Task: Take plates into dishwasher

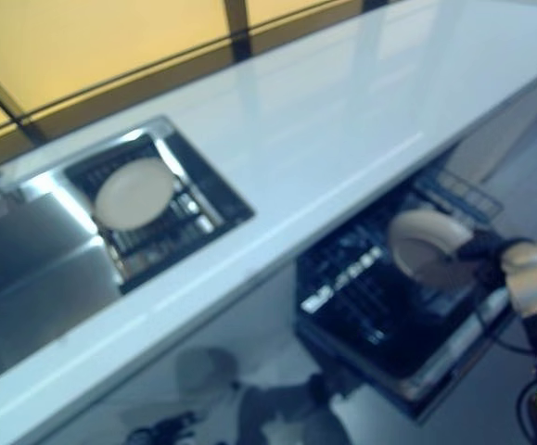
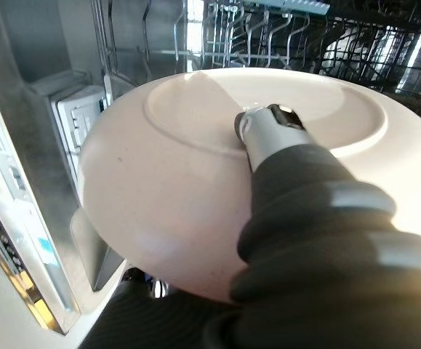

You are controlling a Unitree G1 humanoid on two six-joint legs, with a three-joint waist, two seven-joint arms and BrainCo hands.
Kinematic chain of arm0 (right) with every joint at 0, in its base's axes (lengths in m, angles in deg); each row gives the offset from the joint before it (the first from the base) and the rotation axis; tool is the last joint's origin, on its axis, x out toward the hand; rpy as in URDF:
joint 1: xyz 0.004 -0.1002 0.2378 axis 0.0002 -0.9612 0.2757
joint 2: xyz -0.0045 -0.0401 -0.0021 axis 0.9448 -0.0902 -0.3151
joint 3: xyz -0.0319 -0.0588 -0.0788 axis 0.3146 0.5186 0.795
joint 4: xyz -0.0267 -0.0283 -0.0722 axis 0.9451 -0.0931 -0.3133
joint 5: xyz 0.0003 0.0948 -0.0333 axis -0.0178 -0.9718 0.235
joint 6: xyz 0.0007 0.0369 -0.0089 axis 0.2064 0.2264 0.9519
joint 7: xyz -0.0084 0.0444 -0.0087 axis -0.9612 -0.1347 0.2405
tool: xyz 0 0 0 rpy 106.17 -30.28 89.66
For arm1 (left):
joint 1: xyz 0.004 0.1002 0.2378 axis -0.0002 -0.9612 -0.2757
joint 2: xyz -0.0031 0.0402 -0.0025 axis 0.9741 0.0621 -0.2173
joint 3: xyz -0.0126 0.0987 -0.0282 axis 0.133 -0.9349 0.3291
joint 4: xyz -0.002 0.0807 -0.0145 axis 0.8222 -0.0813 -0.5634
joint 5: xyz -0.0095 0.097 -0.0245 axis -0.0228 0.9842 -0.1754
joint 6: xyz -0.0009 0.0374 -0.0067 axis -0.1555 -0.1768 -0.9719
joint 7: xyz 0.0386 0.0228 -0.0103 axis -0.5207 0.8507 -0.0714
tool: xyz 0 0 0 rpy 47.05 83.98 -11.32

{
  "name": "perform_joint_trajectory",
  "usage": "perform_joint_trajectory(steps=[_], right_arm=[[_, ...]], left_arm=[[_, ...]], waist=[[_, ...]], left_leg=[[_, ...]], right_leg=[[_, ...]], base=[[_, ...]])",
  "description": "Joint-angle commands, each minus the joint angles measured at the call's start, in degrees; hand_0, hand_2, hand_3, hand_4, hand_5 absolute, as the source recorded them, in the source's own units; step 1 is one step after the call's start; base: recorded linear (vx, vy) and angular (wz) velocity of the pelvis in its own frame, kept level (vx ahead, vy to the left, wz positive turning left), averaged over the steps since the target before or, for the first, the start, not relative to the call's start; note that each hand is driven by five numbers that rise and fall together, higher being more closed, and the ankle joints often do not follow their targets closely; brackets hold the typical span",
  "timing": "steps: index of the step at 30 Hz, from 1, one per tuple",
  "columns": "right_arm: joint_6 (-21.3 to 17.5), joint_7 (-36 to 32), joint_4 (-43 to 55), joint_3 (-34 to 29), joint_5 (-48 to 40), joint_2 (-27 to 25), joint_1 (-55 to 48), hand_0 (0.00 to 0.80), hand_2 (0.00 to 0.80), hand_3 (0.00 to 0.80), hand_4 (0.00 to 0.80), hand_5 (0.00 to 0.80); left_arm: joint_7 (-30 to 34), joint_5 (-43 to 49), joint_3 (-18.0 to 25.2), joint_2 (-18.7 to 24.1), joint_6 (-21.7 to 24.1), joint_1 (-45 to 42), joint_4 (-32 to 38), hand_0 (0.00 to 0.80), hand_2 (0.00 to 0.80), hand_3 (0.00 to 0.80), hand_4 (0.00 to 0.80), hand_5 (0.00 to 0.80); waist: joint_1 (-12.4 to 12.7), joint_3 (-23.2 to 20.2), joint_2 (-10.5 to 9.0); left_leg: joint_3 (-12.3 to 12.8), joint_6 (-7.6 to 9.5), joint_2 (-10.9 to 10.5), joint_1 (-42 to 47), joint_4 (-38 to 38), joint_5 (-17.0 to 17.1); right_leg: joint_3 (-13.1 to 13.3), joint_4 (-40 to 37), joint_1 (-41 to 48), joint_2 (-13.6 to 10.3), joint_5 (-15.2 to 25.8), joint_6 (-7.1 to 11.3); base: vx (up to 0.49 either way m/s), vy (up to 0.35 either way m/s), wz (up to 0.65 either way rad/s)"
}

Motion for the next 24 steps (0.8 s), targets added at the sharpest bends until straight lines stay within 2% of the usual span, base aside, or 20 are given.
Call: perform_joint_trajectory(steps=[1, 9, 18, 20, 24], right_arm=[[1.3, 3.5, 1.1, 2.0, 0.1, 3.9, 7.6, 0.800, 0.800, 0.800, 0.800, 0.800], [3.2, 8.0, 0.2, 2.8, 5.1, 8.4, 7.5, 0.800, 0.800, 0.800, 0.800, 0.800], [5.1, 10.1, -1.9, 4.9, 6.9, 12.5, 8.0, 0.800, 0.800, 0.800, 0.800, 0.800], [6.0, 10.1, -4.1, 6.3, 7.0, 12.3, 10.1, 0.800, 0.800, 0.800, 0.800, 0.800], [4.3, 7.1, -10.4, 6.4, 8.1, 10.3, 13.5, 0.800, 0.800, 0.800, 0.800, 0.800]], left_arm=[[0.4, 0.6, -1.2, 1.7, -0.4, 2.5, -1.5, 0.000, 0.000, 0.000, 0.000, 0.000], [0.1, 0.2, -1.9, 0.8, -0.5, 2.9, -1.5, 0.000, 0.000, 0.000, 0.000, 0.000], [-0.3, 0.1, -2.8, 0.3, -0.8, 3.5, -1.6, 0.000, 0.000, 0.000, 0.000, 0.000], [-1.1, -1.3, -4.8, -0.1, -1.9, 3.3, 0.2, 0.000, 0.000, 0.000, 0.000, 0.000], [-0.2, -2.4, -6.5, 0.9, -4.2, 3.1, 3.7, 0.000, 0.000, 0.000, 0.000, 0.000]], waist=[[-0.2, 0.4, -3.52], [0.3, 0.5, -3.12], [1.3, 0.4, -2.88], [1.8, 0.6, -2.29], [3.0, 0.8, -0.95]], left_leg=[[-4.2, 1.50, -0.1, -0.3, 0.0, 0.4], [-4.5, 1.74, -0.4, -0.2, 0.0, 0.3], [-5.4, 1.85, -0.5, -0.2, 0.0, 0.3], [-5.6, 1.82, -0.6, -0.2, 0.0, 0.5], [-6.2, 1.75, -1.0, -0.4, 0.0, 0.7]], right_leg=[[-0.6, 0.2, 2.0, -1.1, -1.1, 1.05], [-0.5, 0.2, 2.4, -1.3, -1.3, 1.08], [-0.8, 0.2, 2.7, -1.7, -1.4, 1.14], [-1.0, 0.2, 3.0, -2.0, -1.4, 1.48], [-1.7, 0.2, 2.9, -2.6, -1.4, 1.74]], base=[[0.000, 0.000, 0.00], [0.001, 0.008, 0.00], [0.003, 0.002, 0.02], [0.012, 0.042, 0.07], [0.000, 0.065, 0.09]])
